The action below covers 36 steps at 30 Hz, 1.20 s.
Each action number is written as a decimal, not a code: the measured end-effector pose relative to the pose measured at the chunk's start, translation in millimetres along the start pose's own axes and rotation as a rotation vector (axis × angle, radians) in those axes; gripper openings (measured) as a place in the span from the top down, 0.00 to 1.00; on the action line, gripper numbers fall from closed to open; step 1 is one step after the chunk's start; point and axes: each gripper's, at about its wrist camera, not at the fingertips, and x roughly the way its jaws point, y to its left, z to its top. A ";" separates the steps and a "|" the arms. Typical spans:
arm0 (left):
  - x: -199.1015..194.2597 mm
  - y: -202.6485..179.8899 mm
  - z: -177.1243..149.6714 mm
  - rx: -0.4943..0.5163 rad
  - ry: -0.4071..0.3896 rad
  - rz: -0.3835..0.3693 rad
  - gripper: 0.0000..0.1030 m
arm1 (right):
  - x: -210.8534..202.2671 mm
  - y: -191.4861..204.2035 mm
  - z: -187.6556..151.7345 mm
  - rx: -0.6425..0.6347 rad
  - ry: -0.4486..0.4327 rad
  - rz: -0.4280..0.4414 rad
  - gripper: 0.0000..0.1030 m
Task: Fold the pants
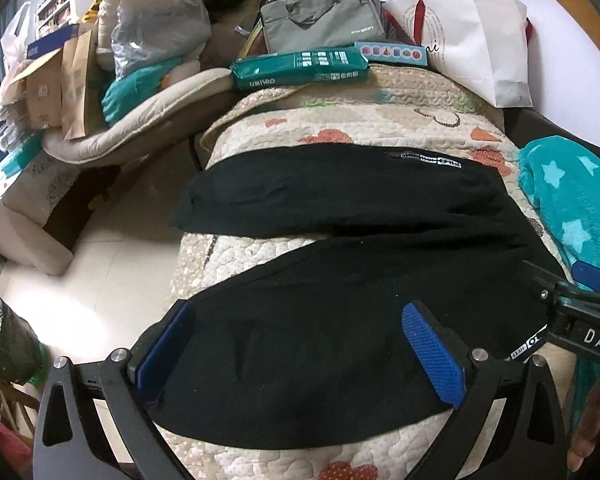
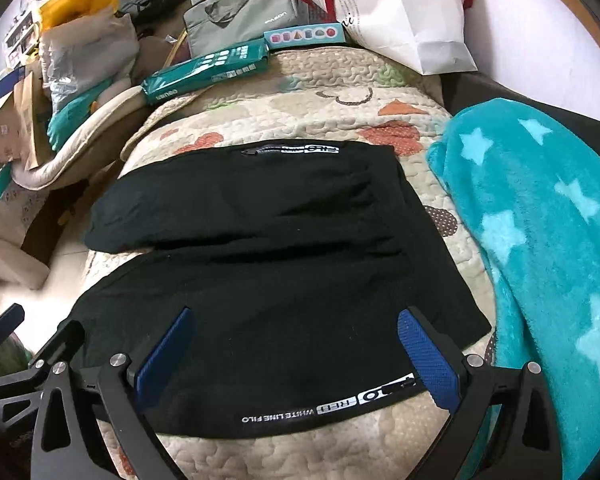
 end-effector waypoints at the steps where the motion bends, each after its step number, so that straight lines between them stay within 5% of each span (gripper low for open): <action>1: -3.2 0.1 0.6 0.004 -0.006 0.002 0.00 | -2.3 1.9 0.2 -0.007 -0.007 0.003 0.00; 8: -15.1 16.8 28.0 0.027 -0.053 0.042 0.00 | -21.3 16.2 17.9 -0.090 -0.065 0.028 0.00; 15: 14.6 63.5 72.7 0.020 -0.008 0.059 0.00 | -32.7 15.8 77.7 -0.212 -0.155 0.064 0.00; 18: 37.5 97.7 92.3 -0.026 0.015 0.079 0.00 | 7.5 14.7 103.5 -0.251 0.036 0.149 0.01; 21: 61.0 128.5 111.3 -0.077 0.044 0.064 0.00 | 47.3 2.4 121.6 -0.224 0.114 0.173 0.02; 27: 120.3 192.2 150.3 -0.152 0.095 0.022 0.00 | 114.5 -21.1 154.3 -0.190 0.120 0.232 0.17; 31: 169.1 216.0 159.3 -0.202 0.155 -0.041 0.12 | 148.3 -23.0 171.4 -0.224 0.128 0.281 0.20; 36: 224.0 225.1 159.9 -0.243 0.183 -0.089 0.13 | 191.9 -7.8 175.7 -0.304 0.167 0.316 0.20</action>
